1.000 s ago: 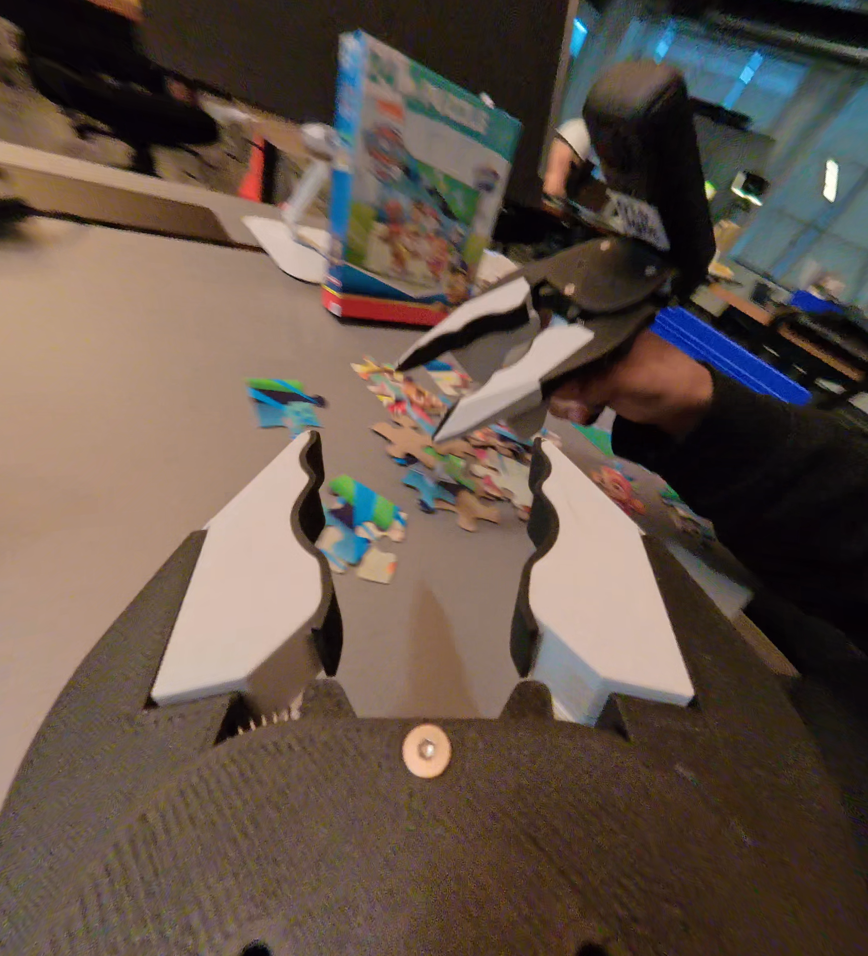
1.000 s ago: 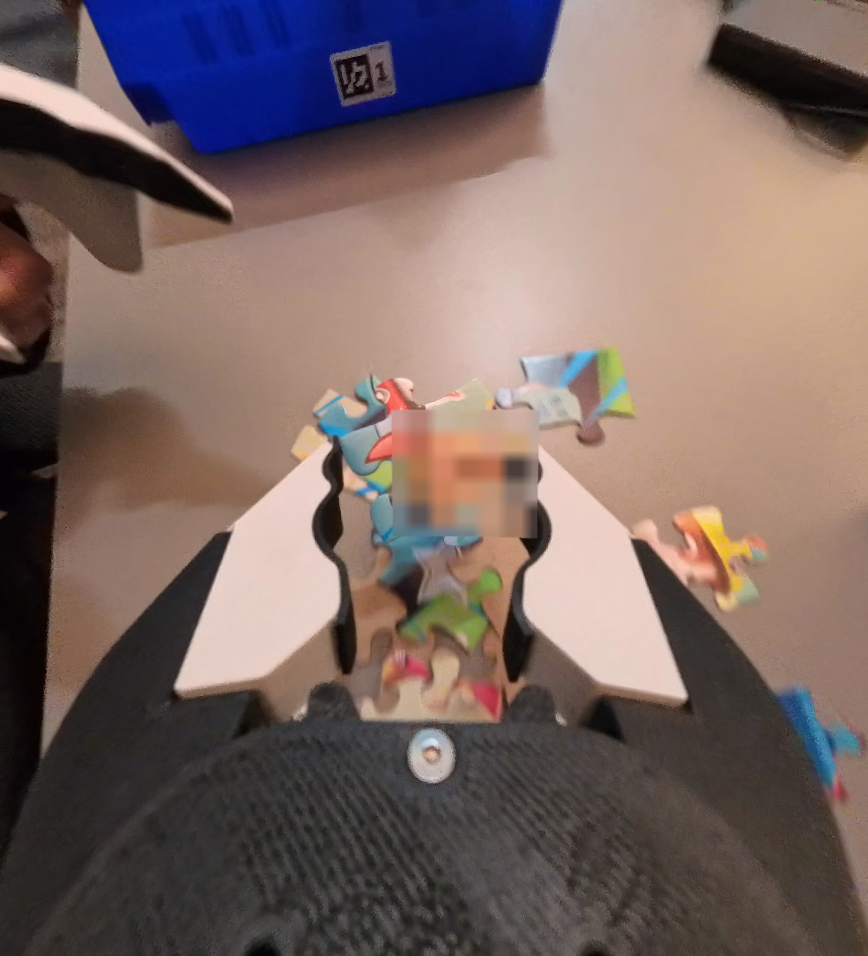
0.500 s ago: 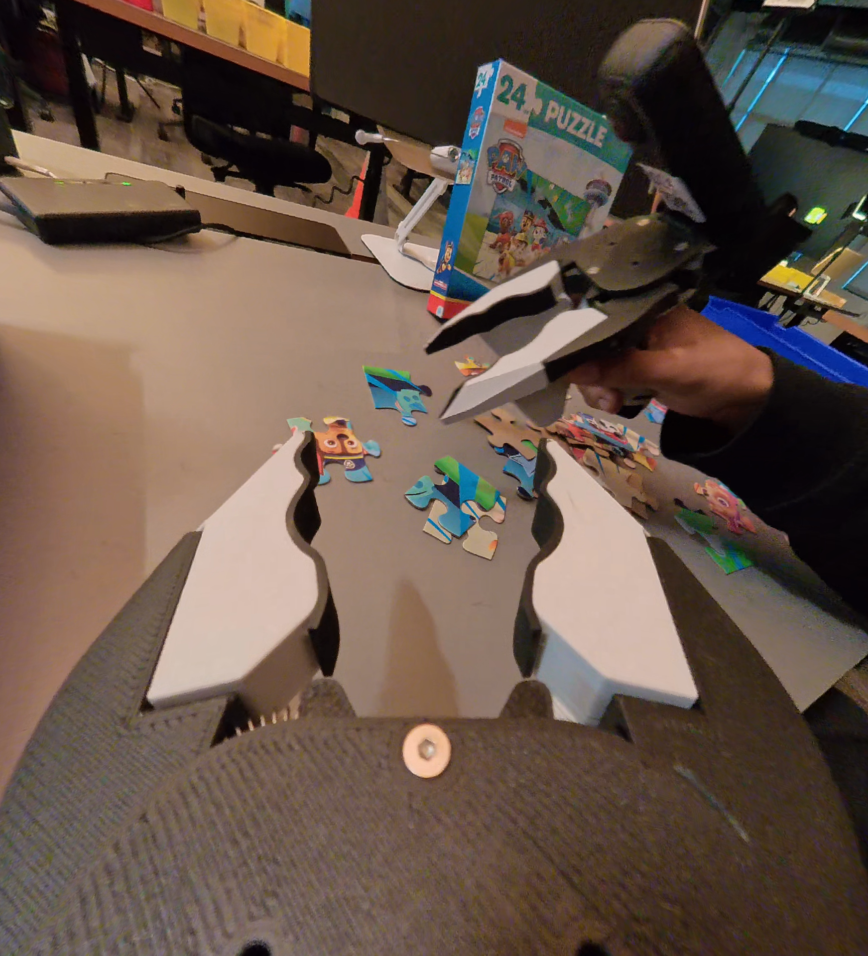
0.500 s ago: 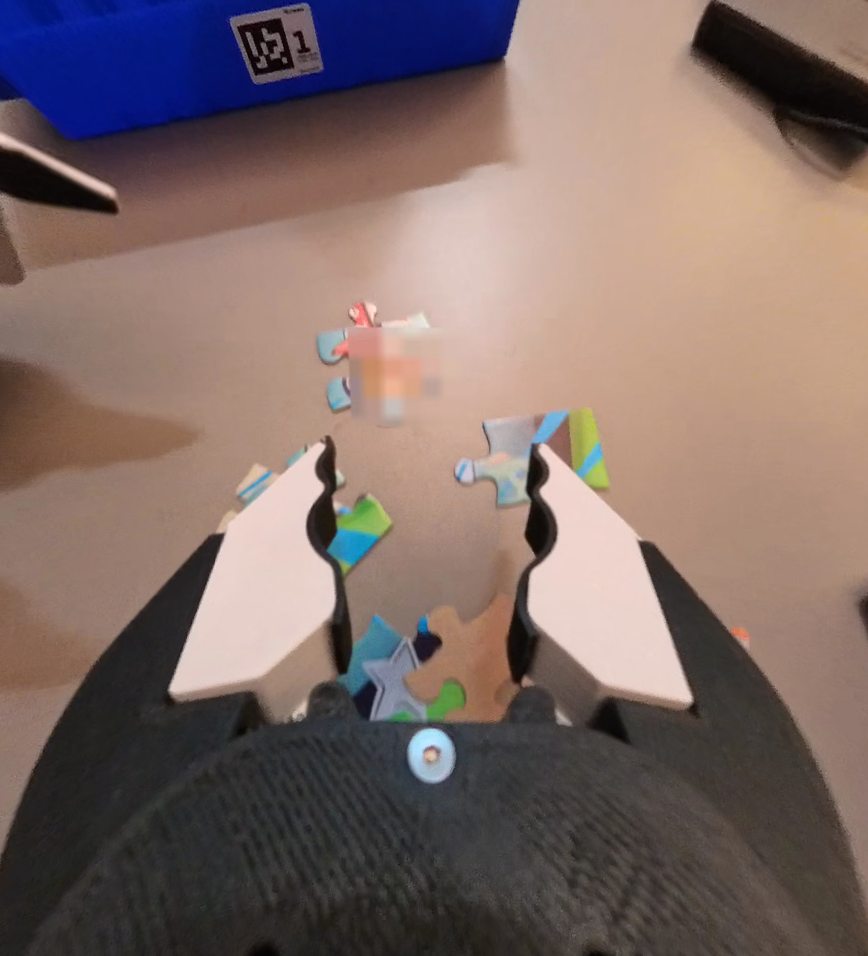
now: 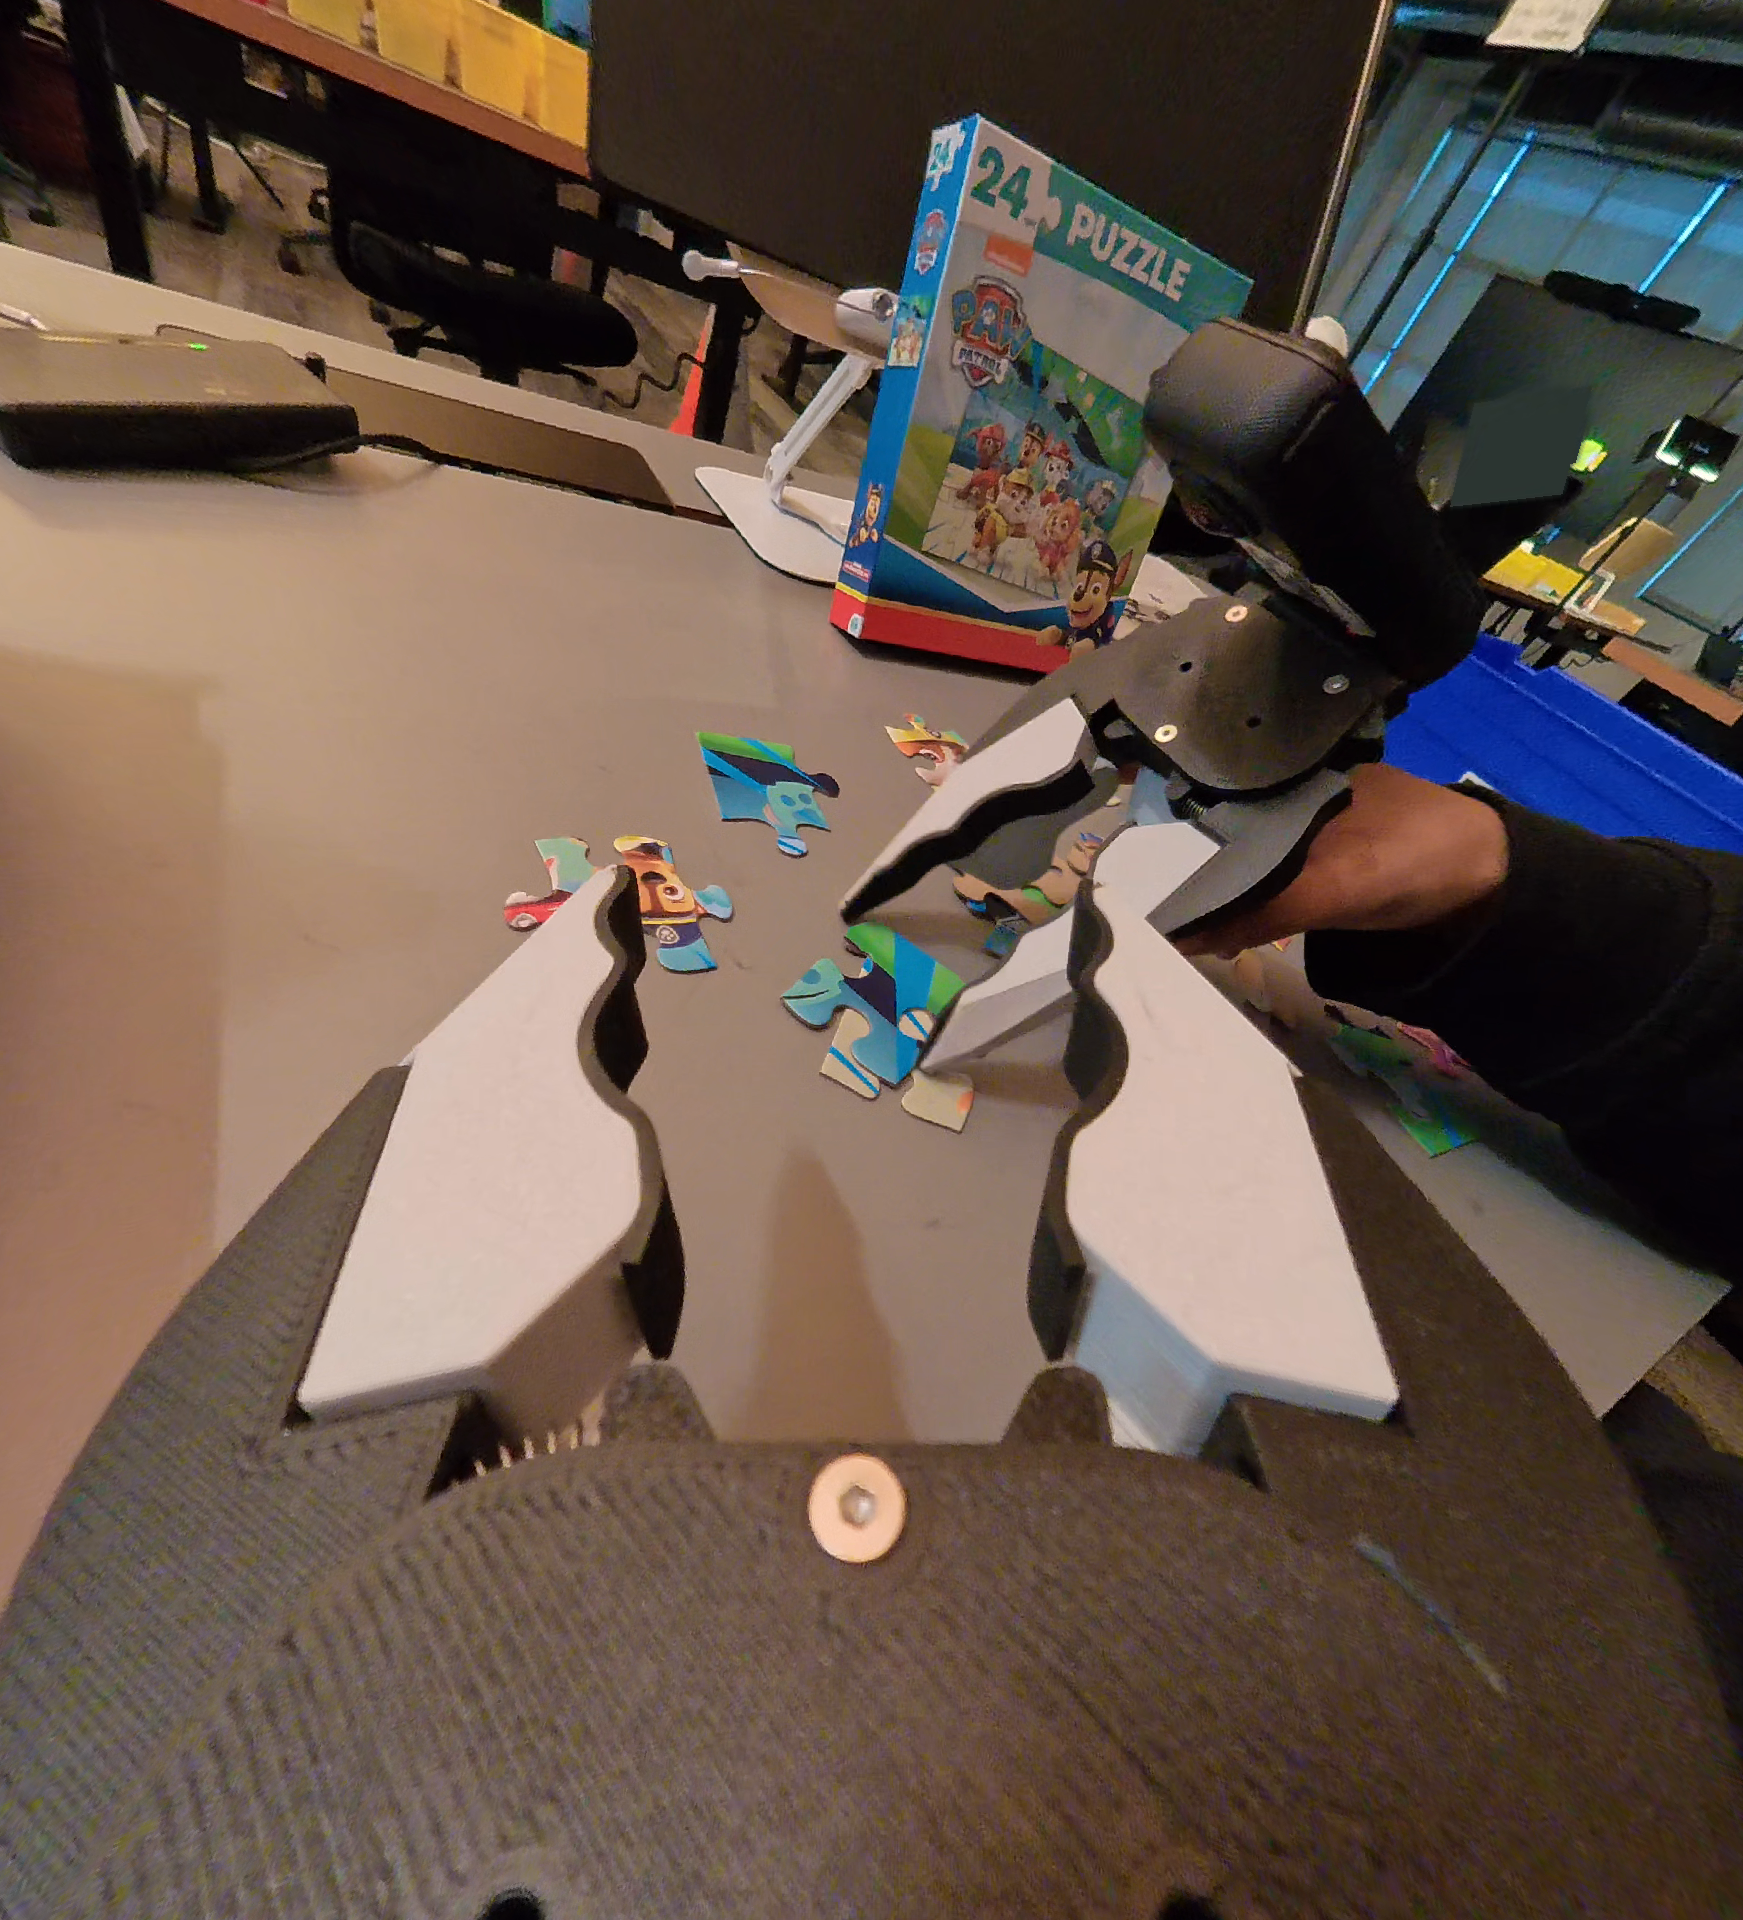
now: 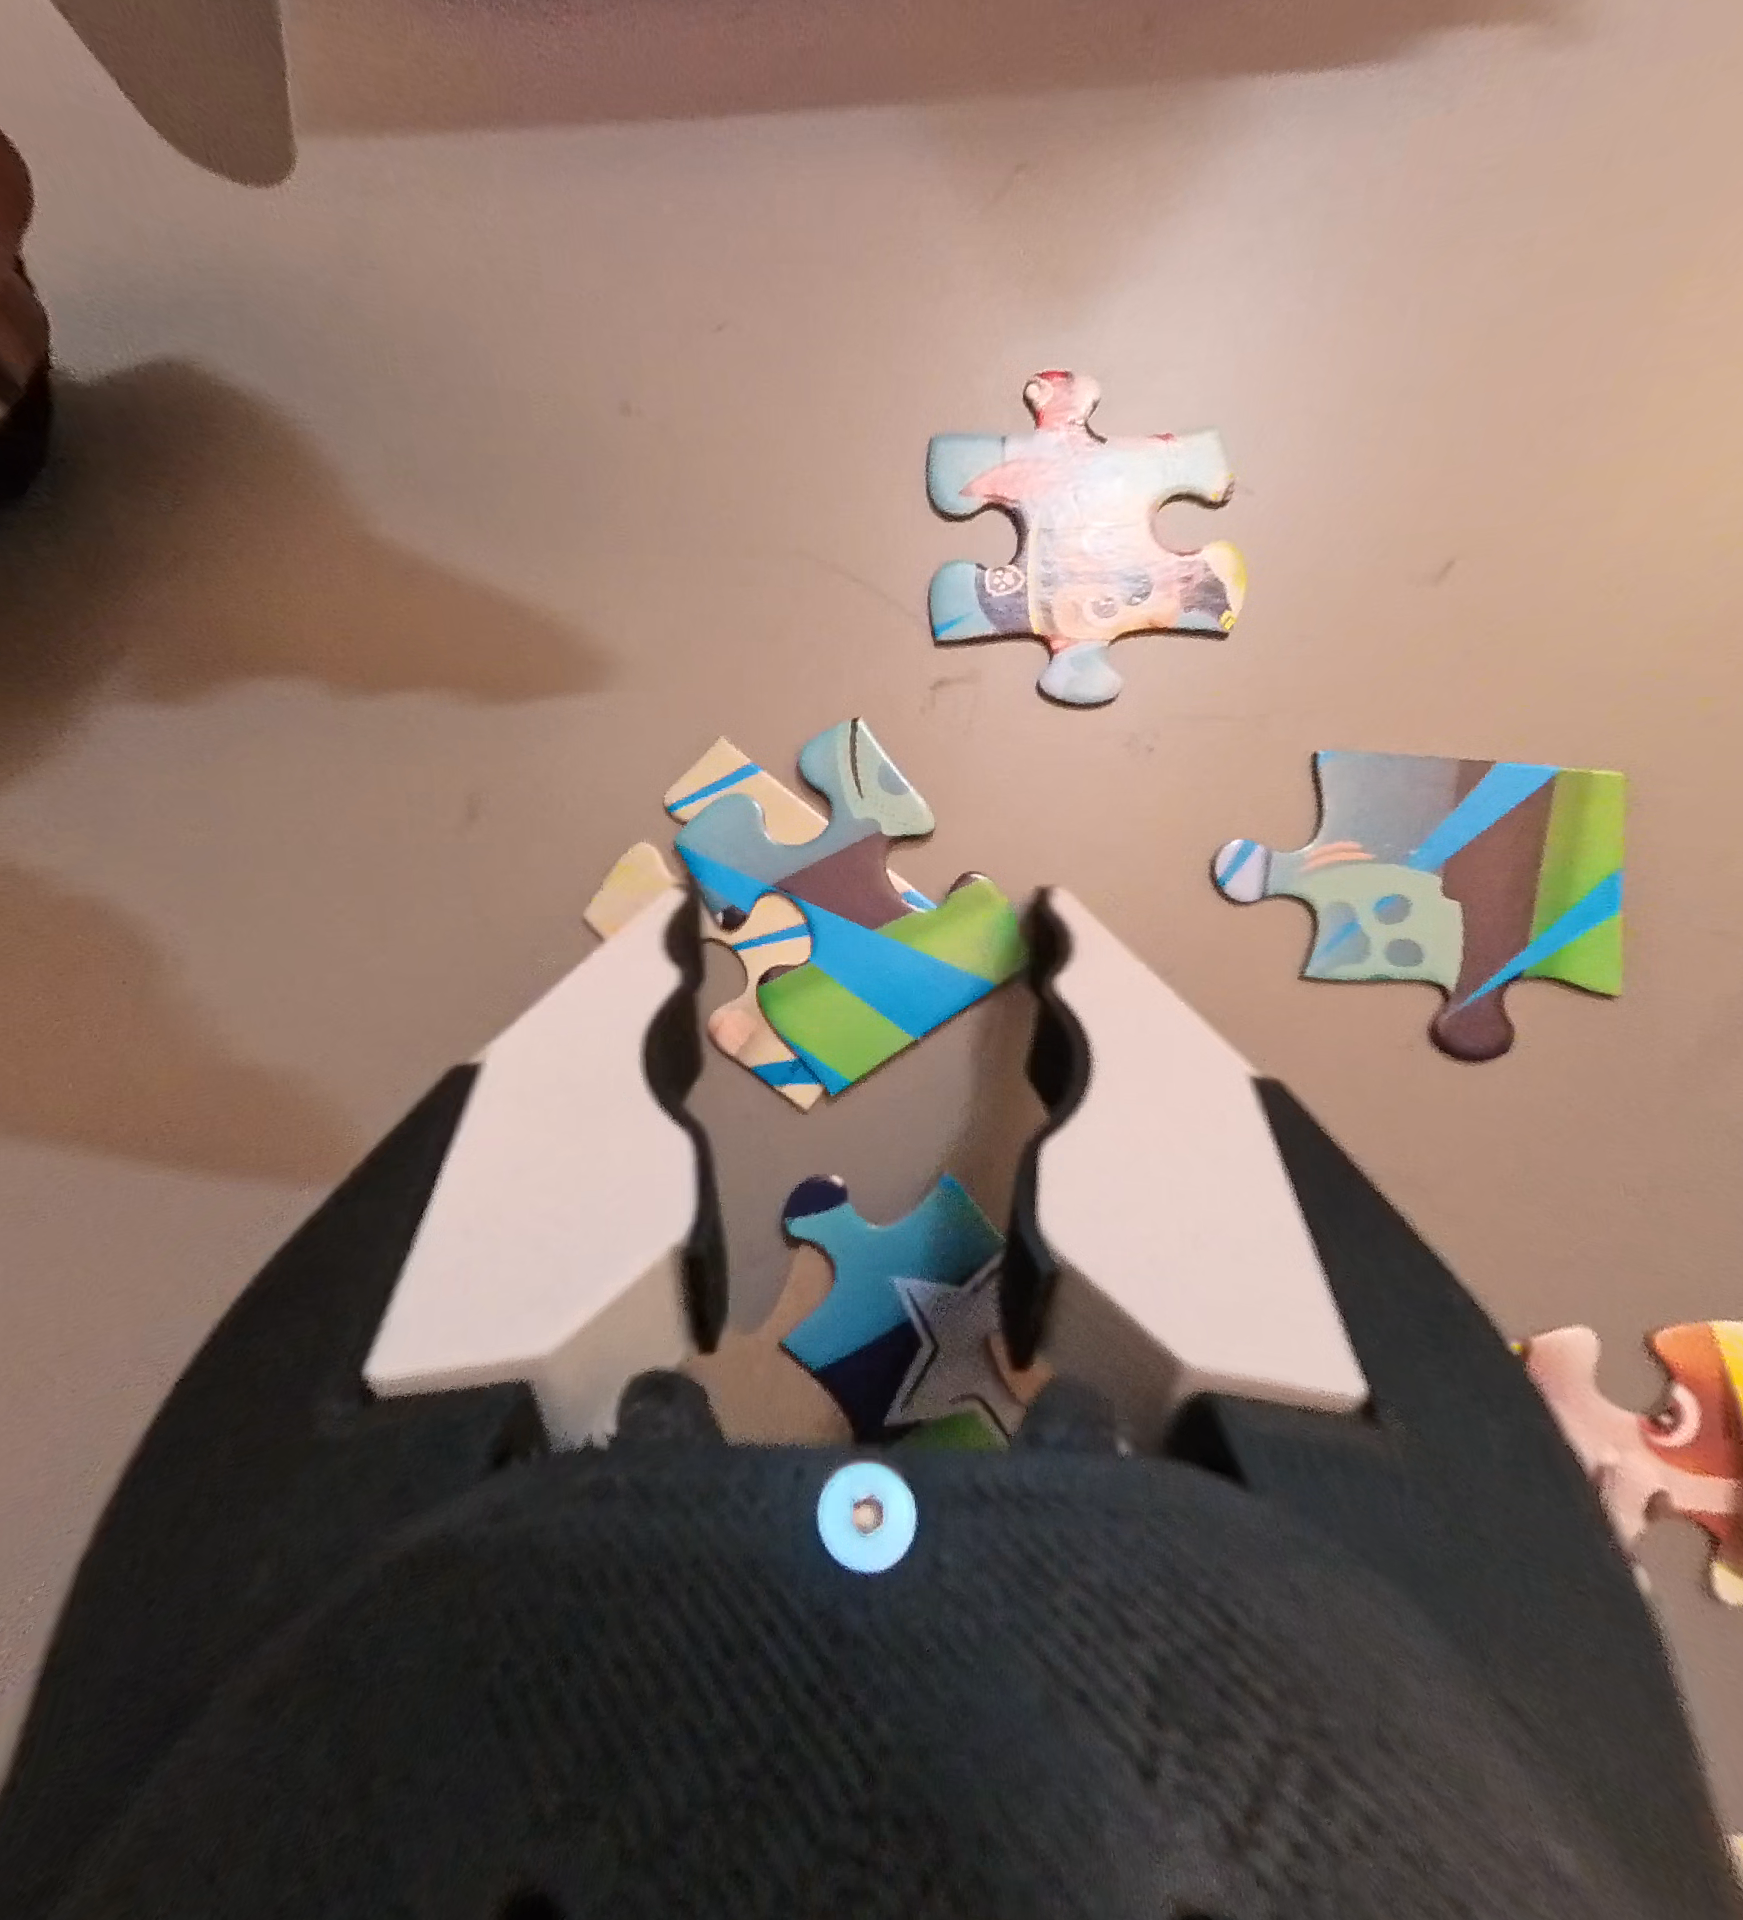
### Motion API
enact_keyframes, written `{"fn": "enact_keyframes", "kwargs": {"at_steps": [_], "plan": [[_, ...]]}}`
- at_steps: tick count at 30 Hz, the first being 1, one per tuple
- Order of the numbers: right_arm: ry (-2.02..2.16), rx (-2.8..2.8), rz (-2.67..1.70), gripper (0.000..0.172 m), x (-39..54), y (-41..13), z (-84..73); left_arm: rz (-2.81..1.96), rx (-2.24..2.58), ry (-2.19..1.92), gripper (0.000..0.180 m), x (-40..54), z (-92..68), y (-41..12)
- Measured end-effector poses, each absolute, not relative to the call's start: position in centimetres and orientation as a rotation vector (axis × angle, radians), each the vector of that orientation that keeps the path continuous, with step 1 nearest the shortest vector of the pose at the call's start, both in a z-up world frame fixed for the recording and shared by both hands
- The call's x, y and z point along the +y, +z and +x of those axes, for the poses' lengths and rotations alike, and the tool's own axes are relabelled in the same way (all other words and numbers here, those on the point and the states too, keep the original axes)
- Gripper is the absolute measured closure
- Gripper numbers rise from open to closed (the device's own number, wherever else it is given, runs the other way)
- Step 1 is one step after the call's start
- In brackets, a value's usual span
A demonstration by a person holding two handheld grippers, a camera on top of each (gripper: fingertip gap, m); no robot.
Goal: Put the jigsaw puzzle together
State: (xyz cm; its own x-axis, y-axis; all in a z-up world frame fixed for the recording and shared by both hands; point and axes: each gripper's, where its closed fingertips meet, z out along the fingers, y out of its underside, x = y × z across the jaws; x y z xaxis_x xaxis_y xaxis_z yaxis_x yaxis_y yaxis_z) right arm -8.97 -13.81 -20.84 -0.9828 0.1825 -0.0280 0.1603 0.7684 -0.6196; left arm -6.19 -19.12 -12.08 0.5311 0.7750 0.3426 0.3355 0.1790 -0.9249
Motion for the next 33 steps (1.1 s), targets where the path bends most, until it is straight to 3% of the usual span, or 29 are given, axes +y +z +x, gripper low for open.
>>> {"fn": "enact_keyframes", "kwargs": {"at_steps": [9,17,20,28,33], "plan": [[1.105,-2.901,-0.252,0.115,-13.9,-19.2,-7.9,-1.382,-1.025,0.421,0.1,-19.6,-6.1,-11.5],[1.181,-2.9,-0.094,0.114,-20.9,-18.2,-7.1,-1.281,-1.023,0.52,0.101,-22.1,-6.0,-9.4],[1.109,-2.846,-0.082,0.101,-21.6,-18.4,-8.2,-1.269,-1.019,0.519,0.101,-22.3,-5.9,-9.1],[1.072,-2.679,-0.395,0.109,-10.9,-14.9,-12.8,-1.271,-1.018,0.501,0.101,-22.2,-5.9,-9.3],[1.117,-2.671,-0.644,0.114,-4.3,-15.6,-12.6,-1.297,-1.013,0.484,0.101,-21.2,-5.9,-9.7]]}}
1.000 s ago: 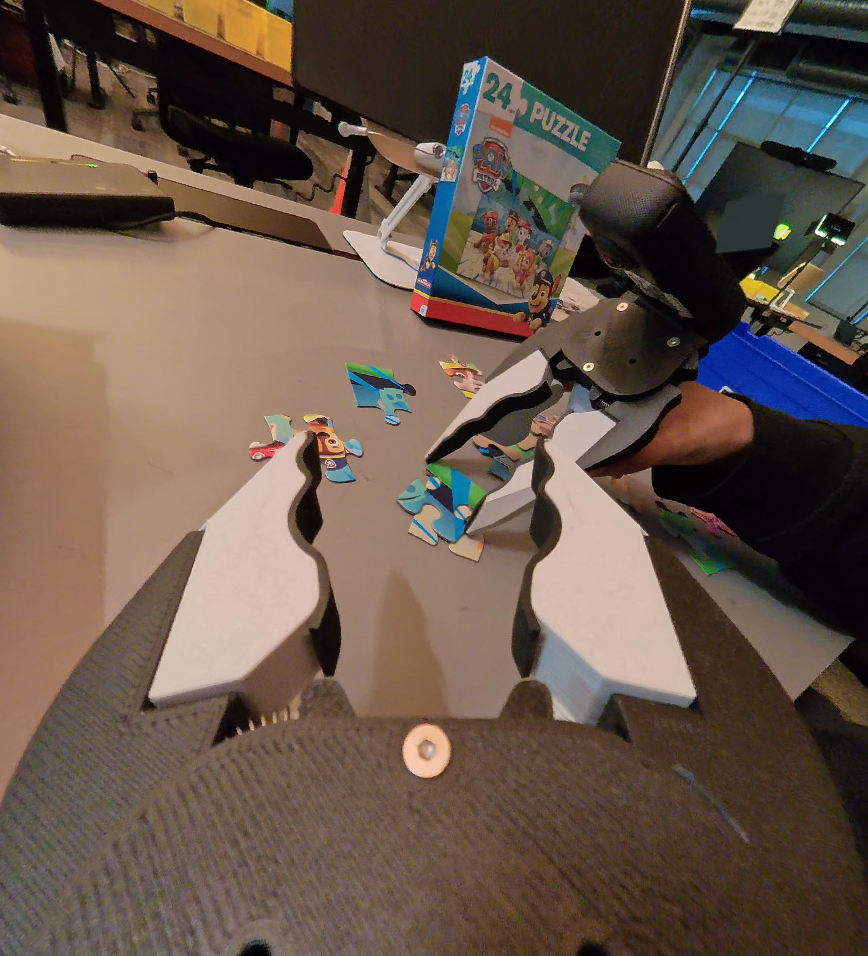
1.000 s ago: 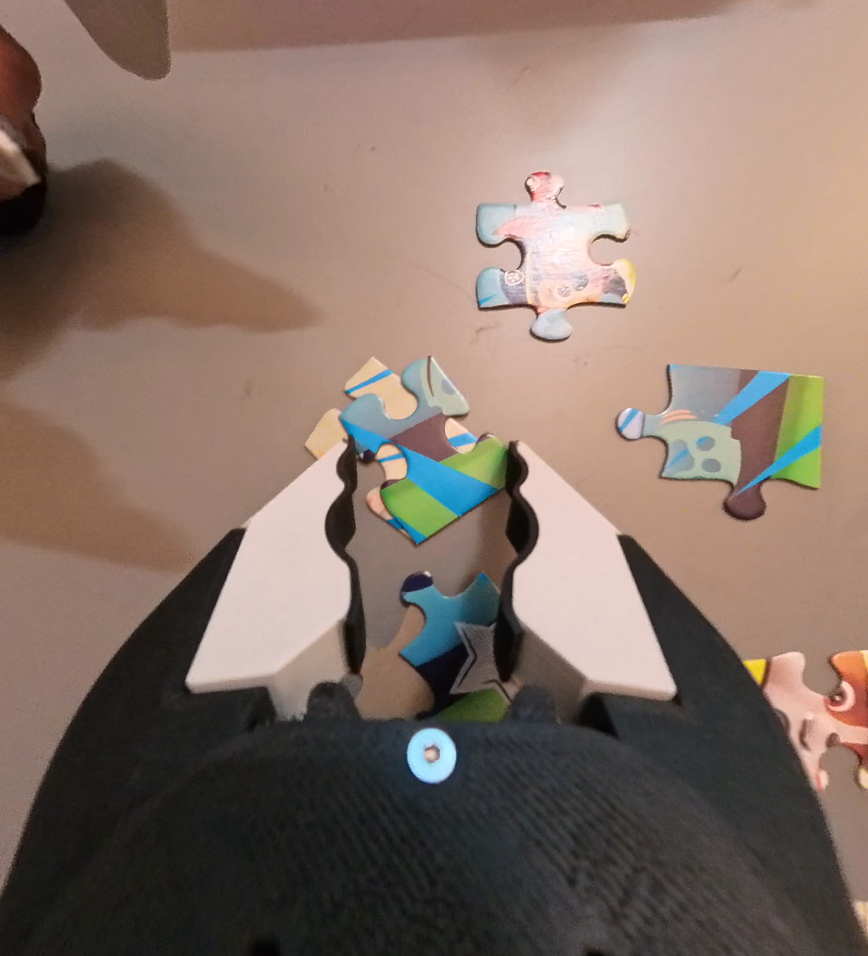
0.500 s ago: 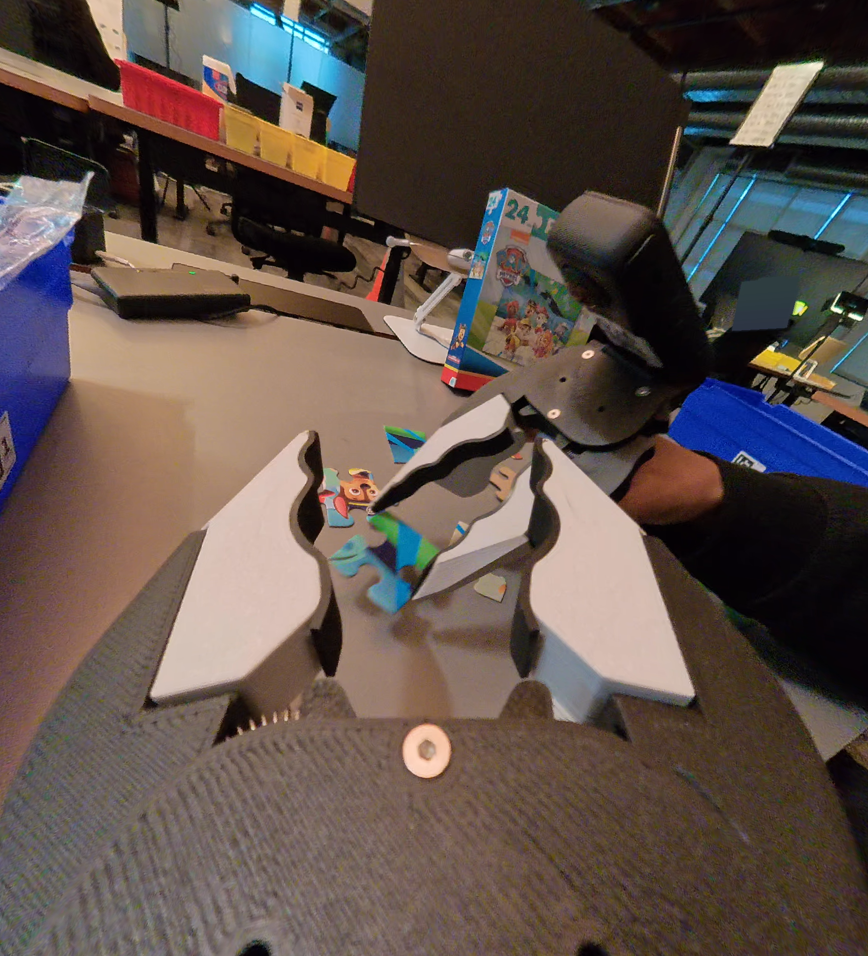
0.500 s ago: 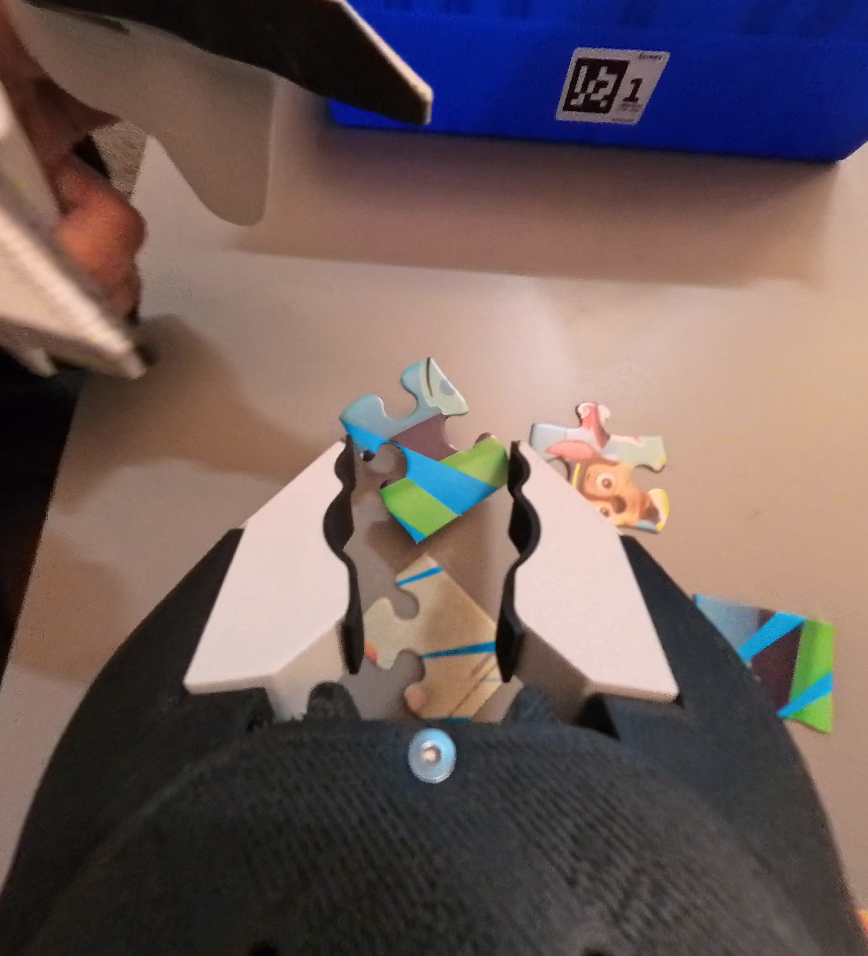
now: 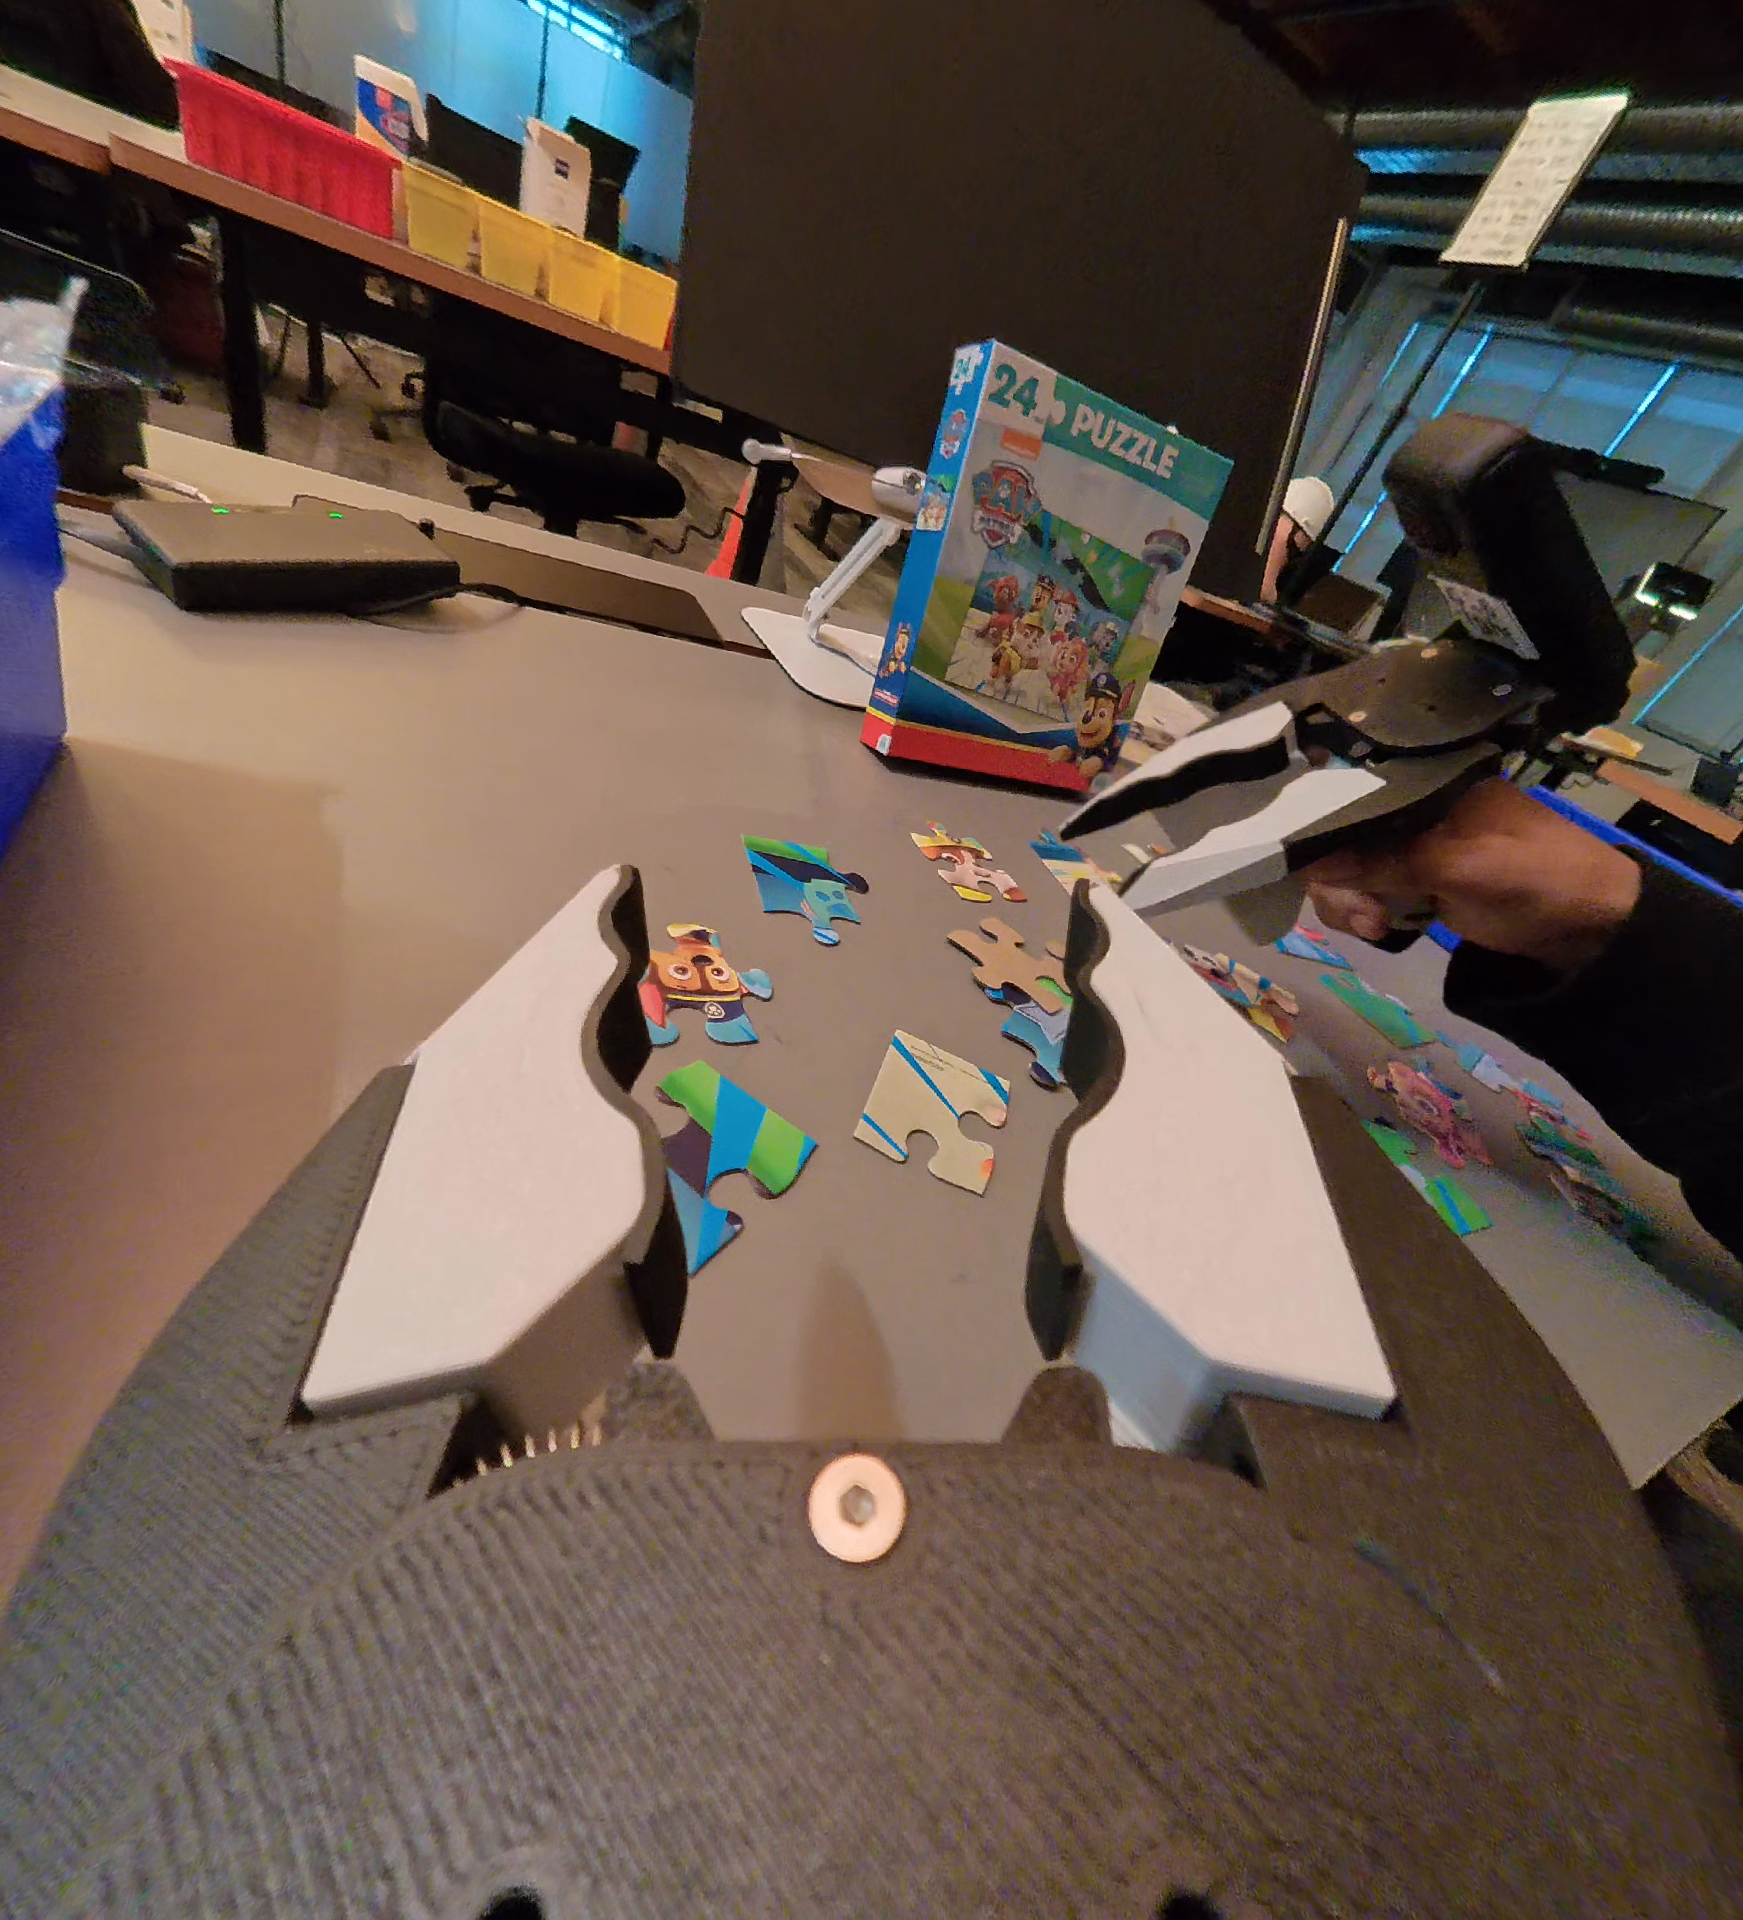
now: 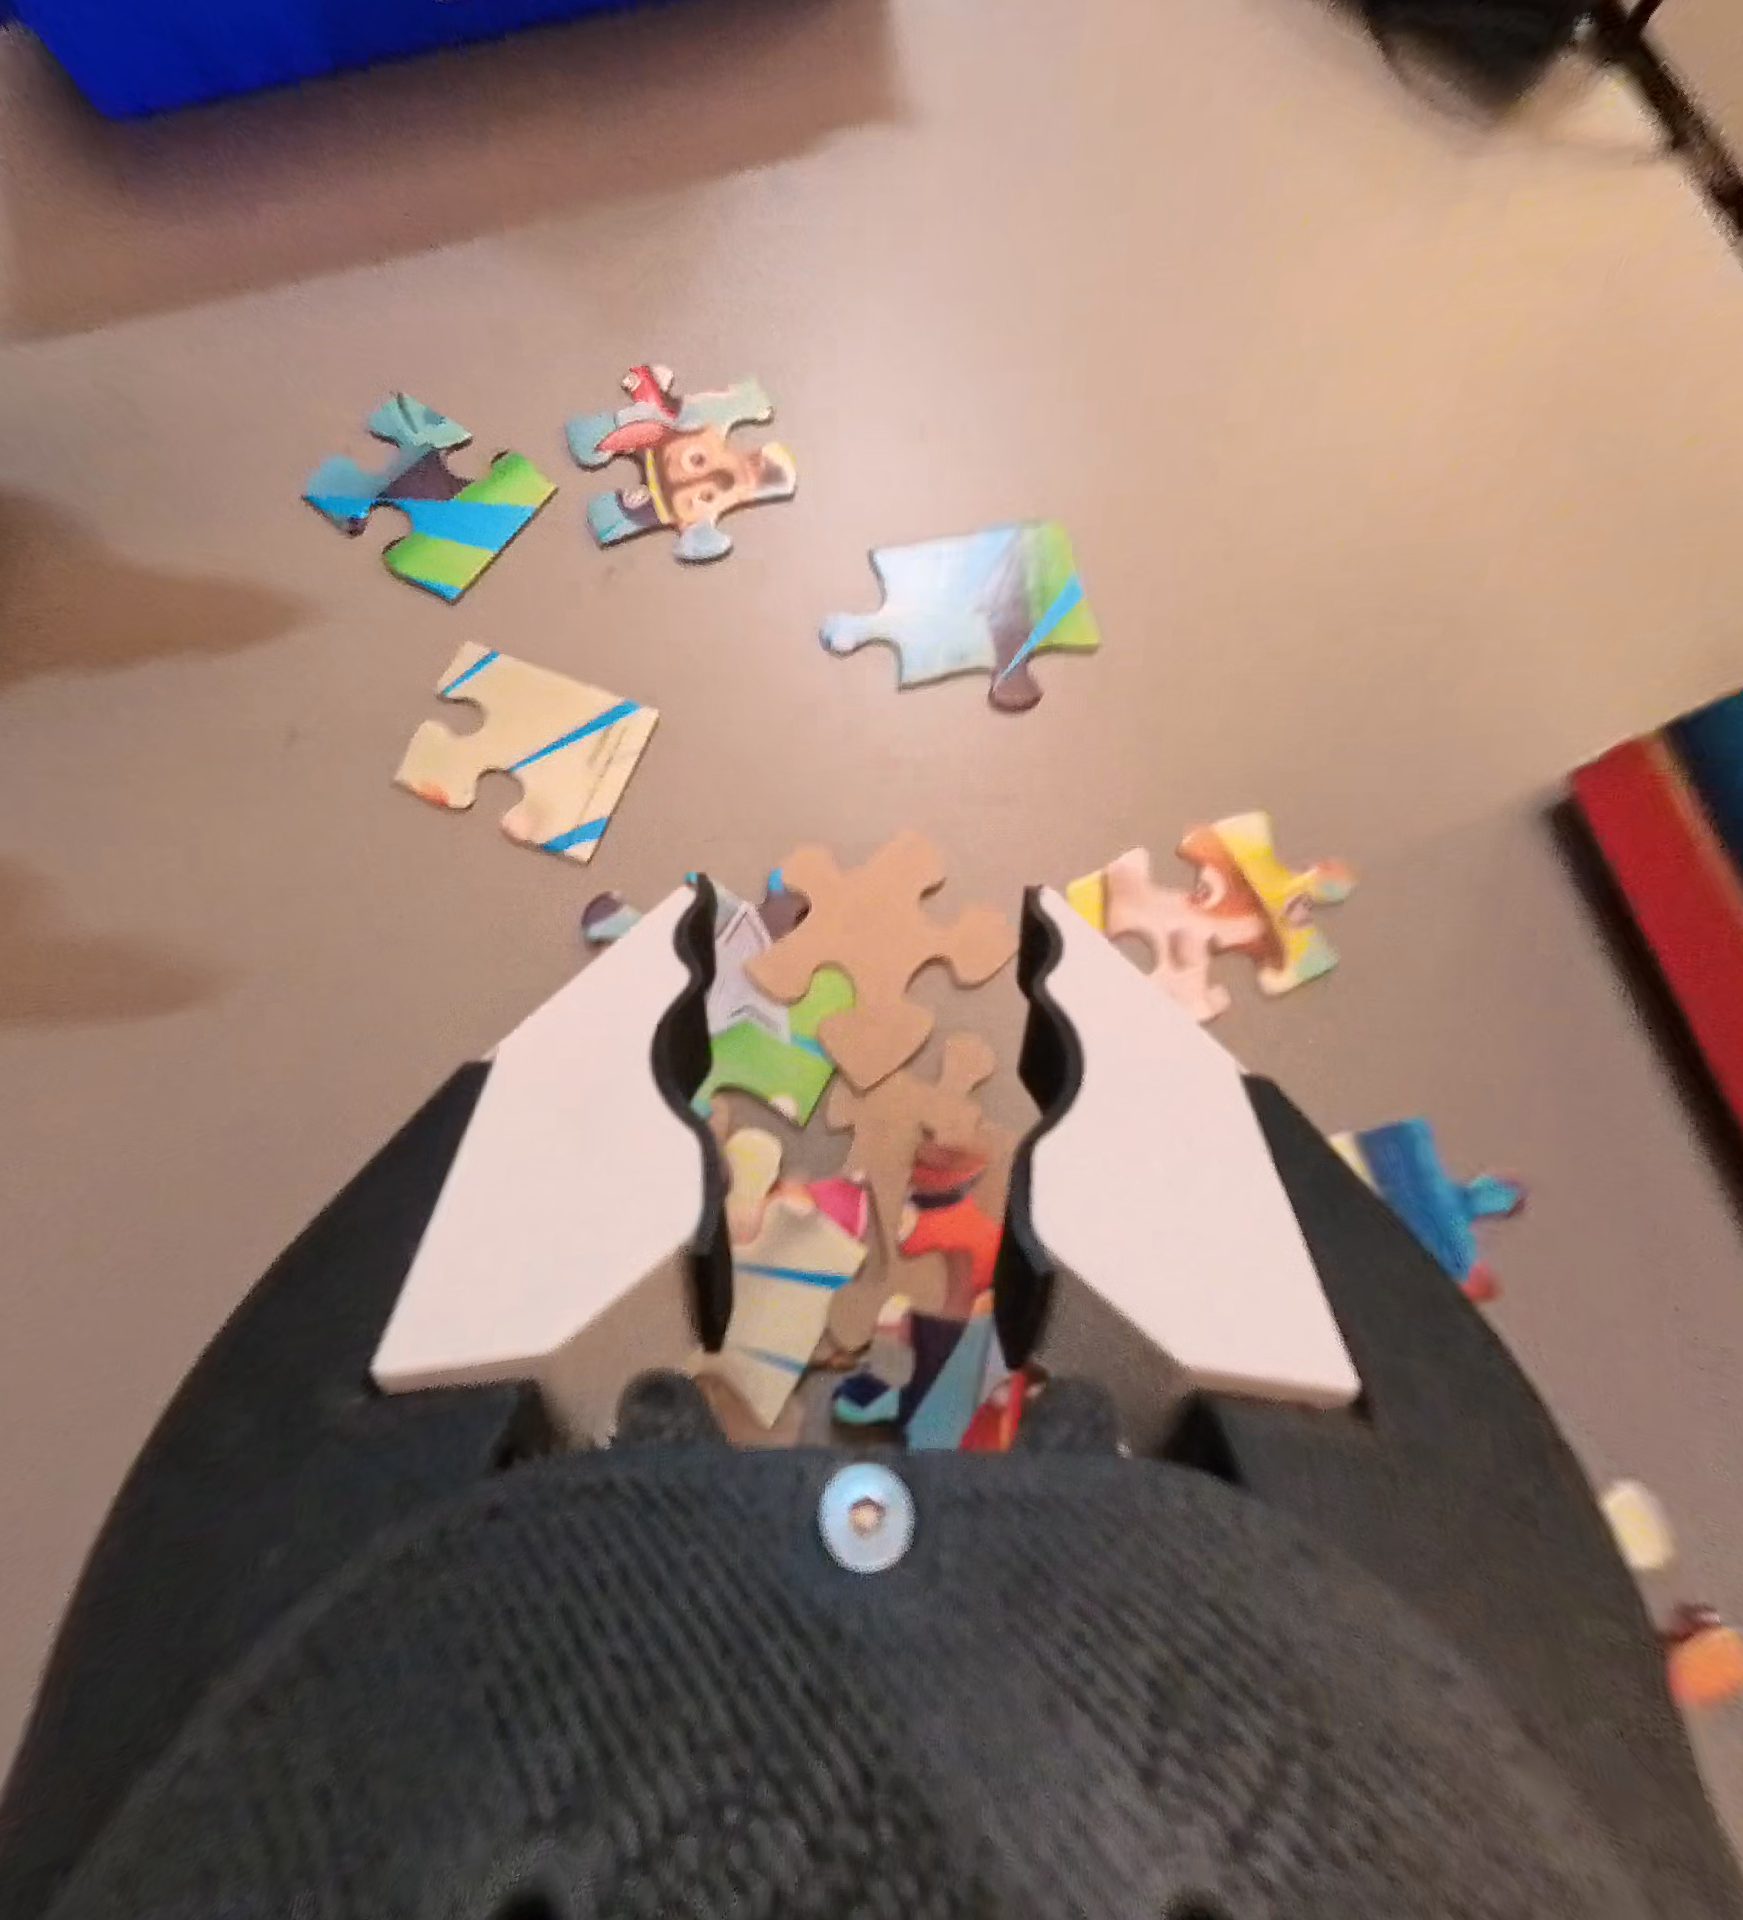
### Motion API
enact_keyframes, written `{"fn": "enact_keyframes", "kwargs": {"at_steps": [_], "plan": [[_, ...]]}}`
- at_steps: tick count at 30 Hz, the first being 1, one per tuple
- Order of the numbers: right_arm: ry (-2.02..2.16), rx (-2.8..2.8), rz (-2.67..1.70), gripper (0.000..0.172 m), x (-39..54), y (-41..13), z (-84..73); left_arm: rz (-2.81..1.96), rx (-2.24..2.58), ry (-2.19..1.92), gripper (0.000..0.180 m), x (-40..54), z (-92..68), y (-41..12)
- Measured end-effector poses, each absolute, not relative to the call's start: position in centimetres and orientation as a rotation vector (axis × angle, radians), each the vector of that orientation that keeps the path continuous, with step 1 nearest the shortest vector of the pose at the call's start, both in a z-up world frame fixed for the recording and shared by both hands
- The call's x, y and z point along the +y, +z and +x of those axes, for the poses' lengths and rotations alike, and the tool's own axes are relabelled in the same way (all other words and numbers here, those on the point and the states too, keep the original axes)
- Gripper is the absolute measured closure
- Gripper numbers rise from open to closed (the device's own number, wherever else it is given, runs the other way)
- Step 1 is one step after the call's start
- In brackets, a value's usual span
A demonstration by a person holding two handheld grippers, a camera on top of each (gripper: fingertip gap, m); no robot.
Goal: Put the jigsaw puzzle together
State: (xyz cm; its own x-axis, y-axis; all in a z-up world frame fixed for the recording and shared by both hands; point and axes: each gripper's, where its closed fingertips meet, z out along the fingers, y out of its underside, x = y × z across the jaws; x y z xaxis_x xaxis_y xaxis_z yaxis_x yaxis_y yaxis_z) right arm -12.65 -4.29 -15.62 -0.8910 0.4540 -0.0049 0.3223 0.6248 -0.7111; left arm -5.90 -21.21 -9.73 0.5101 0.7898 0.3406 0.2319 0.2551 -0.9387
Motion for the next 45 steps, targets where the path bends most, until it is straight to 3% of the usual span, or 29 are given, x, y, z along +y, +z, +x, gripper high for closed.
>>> {"fn": "enact_keyframes", "kwargs": {"at_steps": [14,18,20,23,25,34,40,42,45], "plan": [[0.94,-2.798,-0.746,0.091,-4.6,-20.8,-13.3,-1.401,-0.976,0.463,0.101,-18.1,-5.6,-10.9],[0.952,-2.776,-0.766,0.116,-4.8,-20.8,-13.5,-1.396,-0.973,0.476,0.102,-18.4,-5.5,-10.7],[0.935,-2.77,-0.726,0.118,-4.8,-20.8,-13.3,-1.396,-0.976,0.462,0.102,-18.3,-5.6,-10.9],[0.972,-2.732,-0.685,0.15,-4.9,-19.8,-13.0,-1.398,-0.977,0.437,0.102,-18.1,-5.6,-11.2],[1.014,-2.724,-0.681,0.145,-5.0,-19.2,-12.8,-1.402,-0.968,0.434,0.102,-17.9,-5.5,-11.1],[0.881,-2.667,-0.833,0.09,-4.3,-20.8,-14.5,-1.426,-0.957,0.428,0.102,-17.1,-5.4,-11.4],[0.945,-2.708,-0.784,0.126,-5.6,-20.7,-14.2,-1.417,-0.958,0.423,0.102,-17.2,-5.4,-11.3],[0.943,-2.714,-0.78,0.128,-5.6,-20.7,-14.1,-1.414,-0.957,0.425,0.103,-17.3,-5.3,-11.2],[0.937,-2.723,-0.744,0.145,-5.8,-20.6,-13.8,-1.412,-0.957,0.428,0.103,-17.4,-5.3,-11.2]]}}
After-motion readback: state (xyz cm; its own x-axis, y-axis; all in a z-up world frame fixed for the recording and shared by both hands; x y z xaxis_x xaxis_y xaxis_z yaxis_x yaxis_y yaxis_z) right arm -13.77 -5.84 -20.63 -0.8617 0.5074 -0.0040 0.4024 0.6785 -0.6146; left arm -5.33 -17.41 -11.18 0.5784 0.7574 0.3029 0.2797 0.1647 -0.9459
